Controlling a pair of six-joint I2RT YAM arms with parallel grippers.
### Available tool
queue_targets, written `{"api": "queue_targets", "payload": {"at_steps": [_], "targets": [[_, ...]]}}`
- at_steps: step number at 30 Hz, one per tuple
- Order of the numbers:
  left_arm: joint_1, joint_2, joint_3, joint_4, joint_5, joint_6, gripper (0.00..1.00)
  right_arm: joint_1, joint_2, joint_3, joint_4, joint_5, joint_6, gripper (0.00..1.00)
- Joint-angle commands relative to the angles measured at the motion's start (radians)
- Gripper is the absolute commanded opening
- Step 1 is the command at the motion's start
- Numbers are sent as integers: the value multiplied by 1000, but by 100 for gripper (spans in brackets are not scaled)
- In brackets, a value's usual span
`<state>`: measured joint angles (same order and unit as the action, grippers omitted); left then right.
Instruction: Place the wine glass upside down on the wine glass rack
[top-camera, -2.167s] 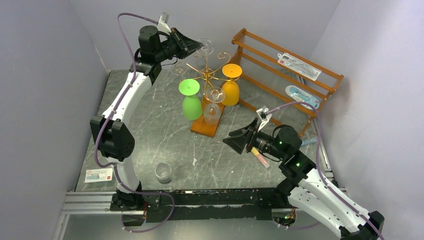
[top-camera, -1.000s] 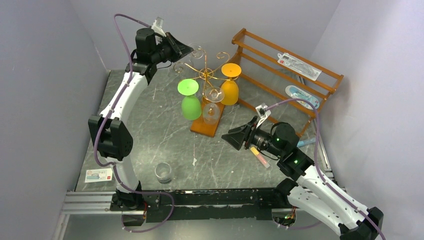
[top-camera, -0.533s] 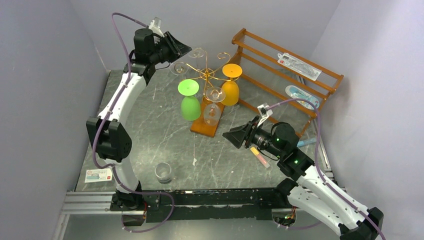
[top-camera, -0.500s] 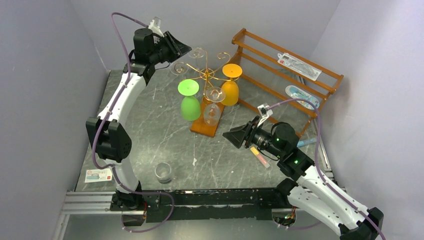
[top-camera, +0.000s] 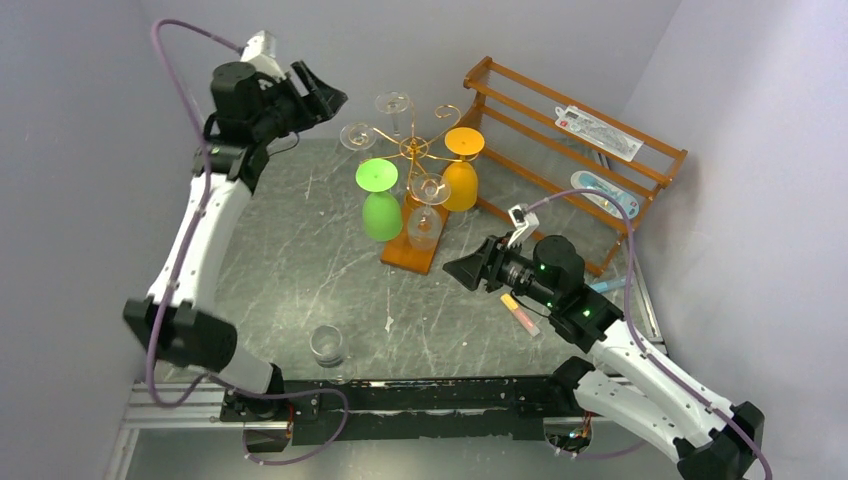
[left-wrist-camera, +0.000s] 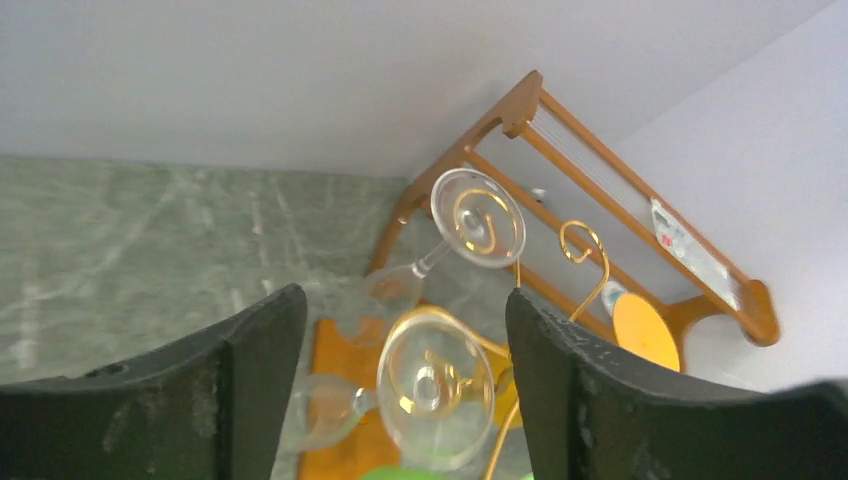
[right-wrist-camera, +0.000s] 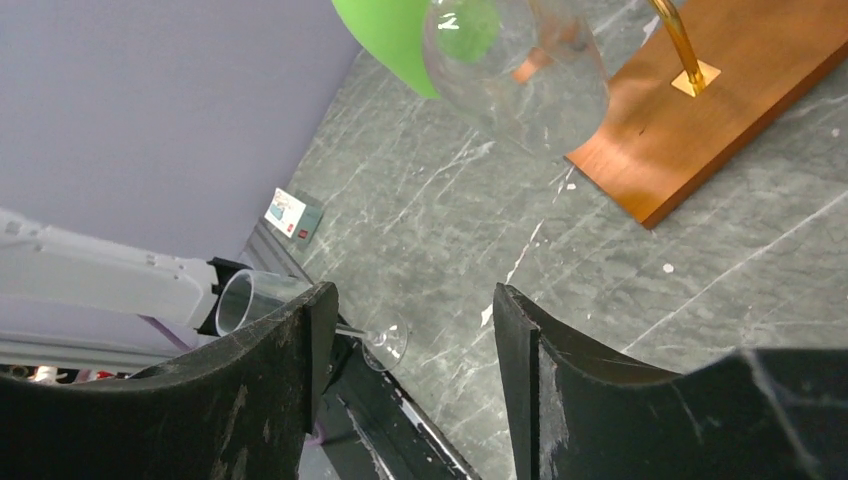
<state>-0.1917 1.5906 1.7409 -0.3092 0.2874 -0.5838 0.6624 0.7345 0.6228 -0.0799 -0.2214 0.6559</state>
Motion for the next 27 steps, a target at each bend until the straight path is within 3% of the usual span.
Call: {"api": "queue_targets", "payload": {"at_steps": [1,7,11,15,22,27], "targets": [[9,-195,-94,-116,-143,184,80,2,32,29,-32,-8,33,63],[9,-401,-243,-334,-157,398,82,2,69,36,7,-94,10,64],[8,-525,-334,-488,-97,451,81,2,103,46,-18,-64,-11,63],[8,-640,-439,-587,-46,437,82,2,88,36,-29,18,-14,63],[8,-797,-689,-604,31,341,85,2,19,-29,19,82,-2,69],[8,-870,-710,-660,80,320,75,3,16,-34,-14,121,4,69]]}}
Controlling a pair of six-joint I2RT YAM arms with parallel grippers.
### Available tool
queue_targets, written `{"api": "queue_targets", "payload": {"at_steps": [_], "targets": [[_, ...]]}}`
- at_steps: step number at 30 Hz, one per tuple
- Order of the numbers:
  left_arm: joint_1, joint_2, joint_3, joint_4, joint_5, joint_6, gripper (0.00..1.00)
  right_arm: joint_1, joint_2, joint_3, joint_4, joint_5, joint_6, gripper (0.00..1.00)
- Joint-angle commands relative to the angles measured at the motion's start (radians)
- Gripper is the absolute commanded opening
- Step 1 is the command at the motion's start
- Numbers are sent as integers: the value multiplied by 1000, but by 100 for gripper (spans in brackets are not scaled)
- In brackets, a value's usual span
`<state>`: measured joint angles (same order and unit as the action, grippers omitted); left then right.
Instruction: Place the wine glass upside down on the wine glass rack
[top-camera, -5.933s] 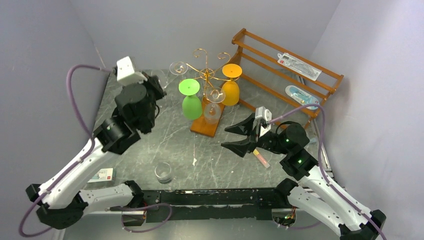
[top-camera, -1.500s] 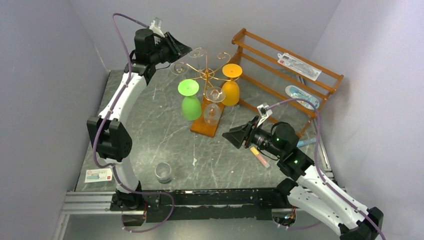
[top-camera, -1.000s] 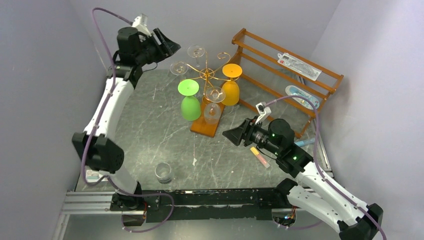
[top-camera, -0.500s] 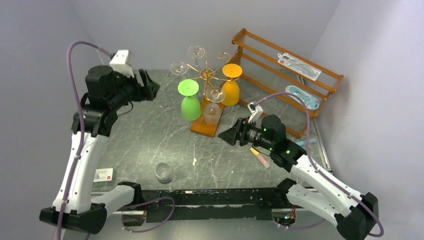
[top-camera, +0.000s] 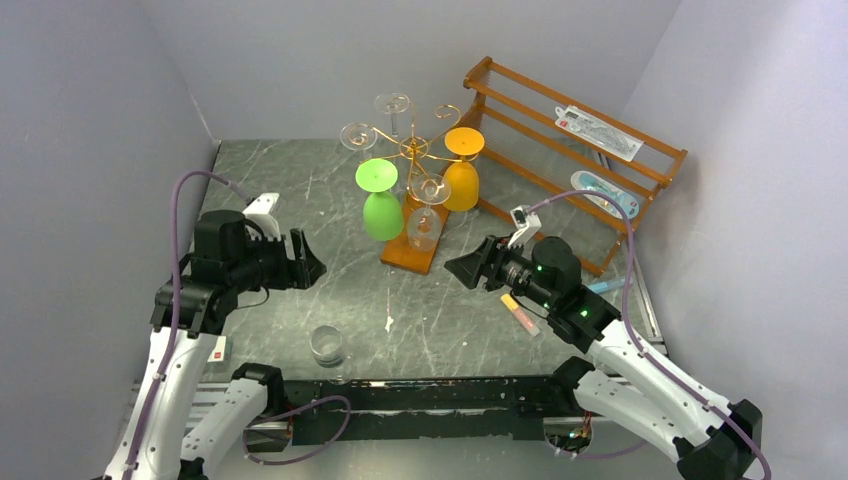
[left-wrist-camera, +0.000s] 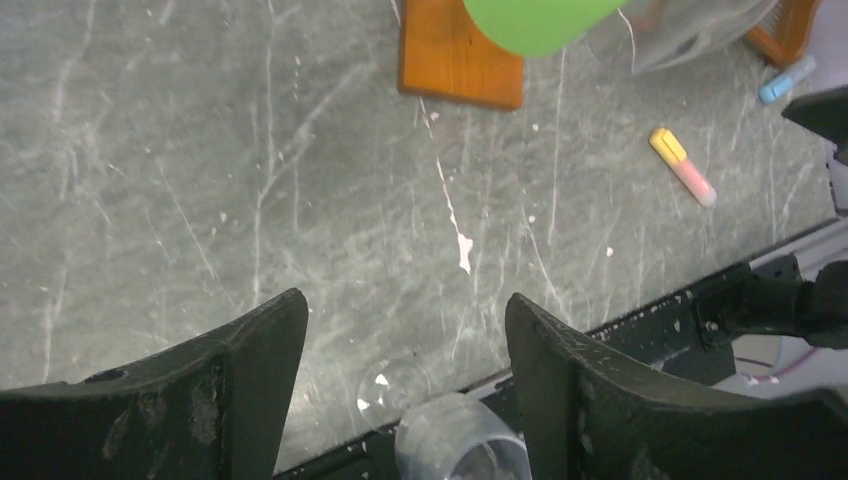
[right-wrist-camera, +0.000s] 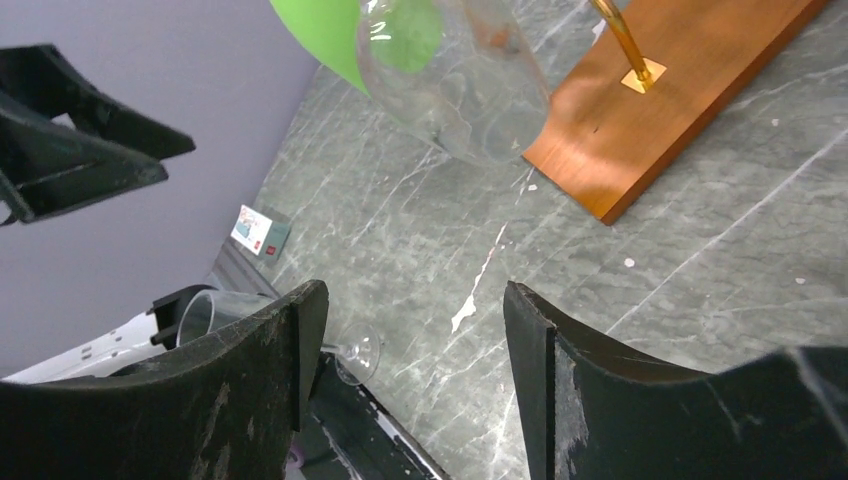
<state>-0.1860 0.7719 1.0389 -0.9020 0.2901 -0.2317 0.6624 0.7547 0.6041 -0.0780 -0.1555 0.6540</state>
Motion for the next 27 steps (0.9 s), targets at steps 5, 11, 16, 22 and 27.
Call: {"api": "queue_targets", "payload": {"at_steps": [5,11,16,22,27], "targets": [[2,-75,-17,-113,122,-42,74,2,26,-19,-14,63,16,69],[2,-62,-145,-32,207,-39,81,2,54,-35,22,60,32,70],[0,-91,-179,29,225,-87,81,2,66,-42,17,66,37,70],[-16,-76,-258,108,263,-115,81,2,62,-59,27,66,49,70],[-115,-27,-286,205,169,-185,79,3,53,-69,16,73,54,70]]}}
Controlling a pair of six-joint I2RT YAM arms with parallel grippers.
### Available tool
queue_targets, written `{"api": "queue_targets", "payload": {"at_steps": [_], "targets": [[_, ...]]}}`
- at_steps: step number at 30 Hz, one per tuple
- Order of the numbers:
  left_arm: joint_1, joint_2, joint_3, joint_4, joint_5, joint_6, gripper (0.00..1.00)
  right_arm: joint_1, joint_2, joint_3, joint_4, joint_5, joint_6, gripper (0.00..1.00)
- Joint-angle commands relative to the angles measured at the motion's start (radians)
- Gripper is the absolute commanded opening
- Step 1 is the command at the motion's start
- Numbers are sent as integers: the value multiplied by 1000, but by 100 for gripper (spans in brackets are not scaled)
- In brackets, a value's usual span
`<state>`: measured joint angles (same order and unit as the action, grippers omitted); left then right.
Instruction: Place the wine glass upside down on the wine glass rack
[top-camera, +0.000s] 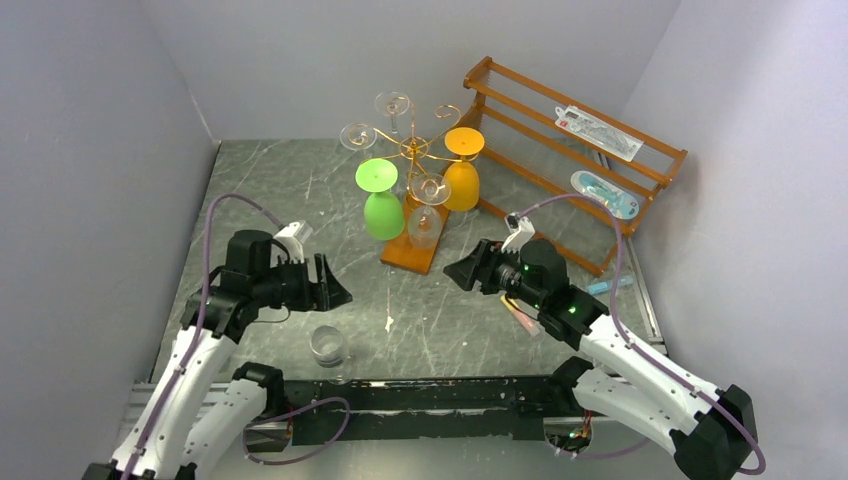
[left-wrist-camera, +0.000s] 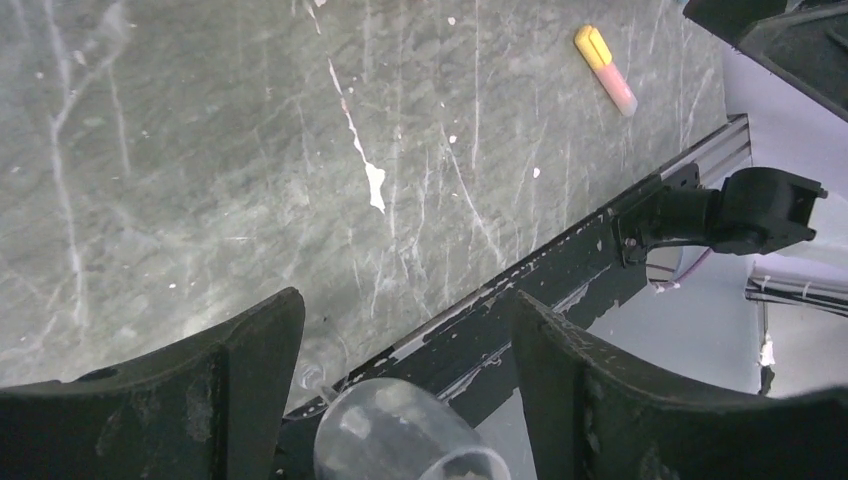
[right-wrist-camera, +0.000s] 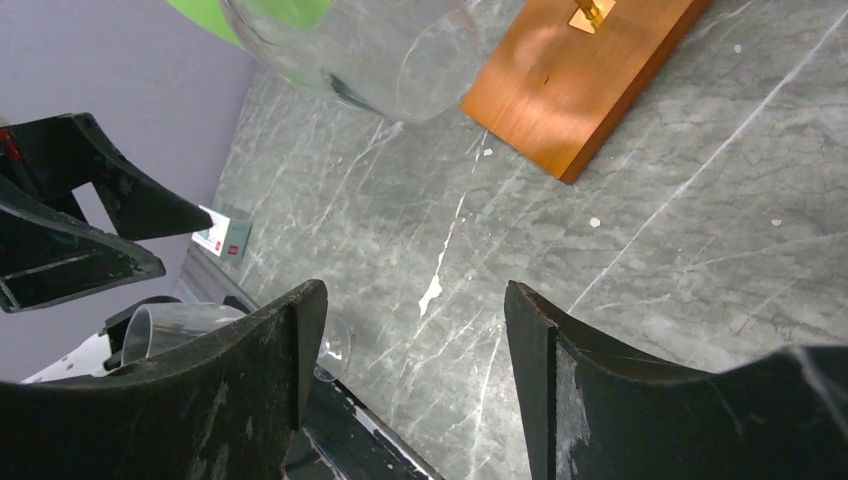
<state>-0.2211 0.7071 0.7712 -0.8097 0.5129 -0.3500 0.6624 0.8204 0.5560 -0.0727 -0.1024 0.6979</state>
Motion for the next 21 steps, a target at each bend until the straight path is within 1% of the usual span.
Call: {"api": "queue_targets", "payload": {"at_steps": [1,2,4,6,8,11,14,18,21], "targets": [[-119,58,-21,141,-80,-86,78,3,-15,-25,13,21,14,70],[-165,83,-16,165,-120,-102,77,2,-16,-28,15,21,17,70],[-293,143,24,167,-251,-118,77,2,-19,-32,12,24,21,70],[-414,201,77,125,-399,-133,76,2,-22,-29,-2,29,22,70],[-489,235,120,75,-484,-147,76,2,-30,-27,-15,35,20,70],[-556,246,170,12,-557,-179,74,2,-44,-28,-31,47,14,70],[-619,233,218,-53,-597,-216,71,3,-56,-28,-49,59,9,70],[-689,217,291,-157,-613,-254,66,2,-61,-33,-49,63,10,70],[-715,221,352,-256,-590,-239,60,3,-52,-36,-43,63,14,70]]}}
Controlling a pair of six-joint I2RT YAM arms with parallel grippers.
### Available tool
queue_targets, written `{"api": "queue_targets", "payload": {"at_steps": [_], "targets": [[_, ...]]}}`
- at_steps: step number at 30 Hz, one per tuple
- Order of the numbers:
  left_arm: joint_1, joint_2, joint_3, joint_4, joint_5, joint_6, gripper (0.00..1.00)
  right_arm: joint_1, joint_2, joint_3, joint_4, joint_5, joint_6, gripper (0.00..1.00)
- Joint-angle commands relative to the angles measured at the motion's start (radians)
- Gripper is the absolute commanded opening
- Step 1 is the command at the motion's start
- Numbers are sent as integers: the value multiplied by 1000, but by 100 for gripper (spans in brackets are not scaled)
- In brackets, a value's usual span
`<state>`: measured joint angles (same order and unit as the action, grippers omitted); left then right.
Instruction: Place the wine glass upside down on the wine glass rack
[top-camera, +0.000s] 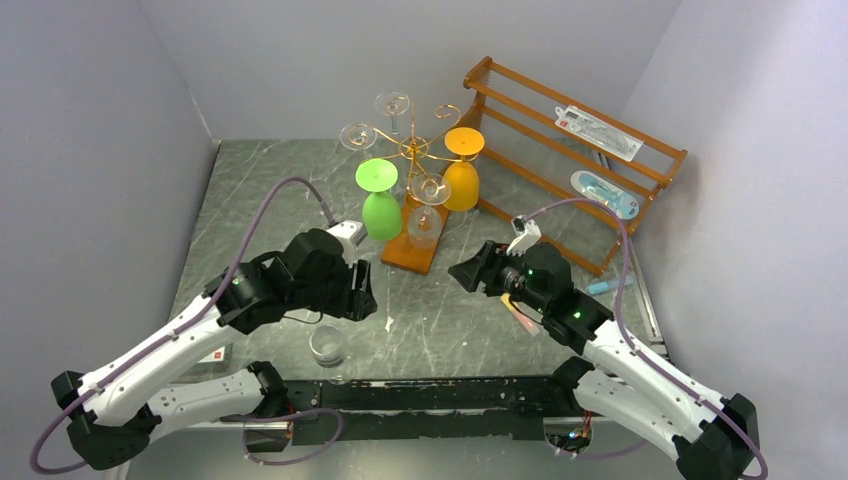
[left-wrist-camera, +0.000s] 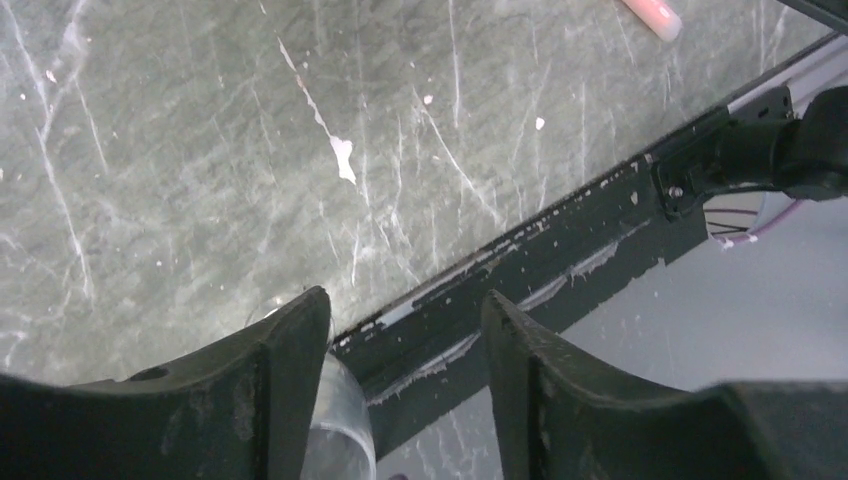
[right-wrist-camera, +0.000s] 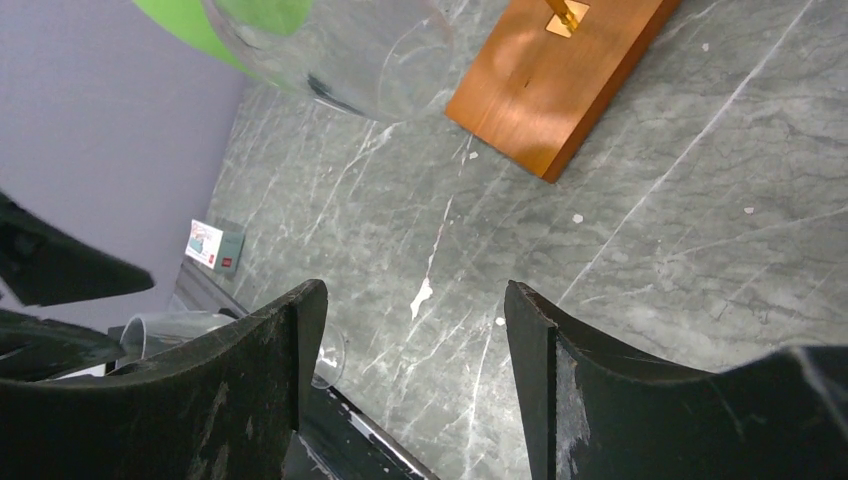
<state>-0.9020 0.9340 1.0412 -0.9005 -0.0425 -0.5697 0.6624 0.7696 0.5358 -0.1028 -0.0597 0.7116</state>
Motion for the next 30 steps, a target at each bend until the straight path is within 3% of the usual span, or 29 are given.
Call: {"api": "queue_targets", "payload": {"at_steps": [1,7,12,15,21,30], "targets": [[-37,-4,106,-199,-30,-6,59,2,3,-14,-12,18,1,70],[-38,-11,217,-348,-54,39,51,2,23,-15,-11,15,8,69],[-38,-12,133,-323,60,78,50,3,21,-15,-17,19,13,70],[-37,-17,94,-341,73,98,41,2,18,-14,-24,24,12,70],[-37,-9,57,-341,146,162,42,2,26,-16,-24,21,18,69],[-38,12,-33,-326,135,176,44,2,20,-22,-27,27,22,69]]}}
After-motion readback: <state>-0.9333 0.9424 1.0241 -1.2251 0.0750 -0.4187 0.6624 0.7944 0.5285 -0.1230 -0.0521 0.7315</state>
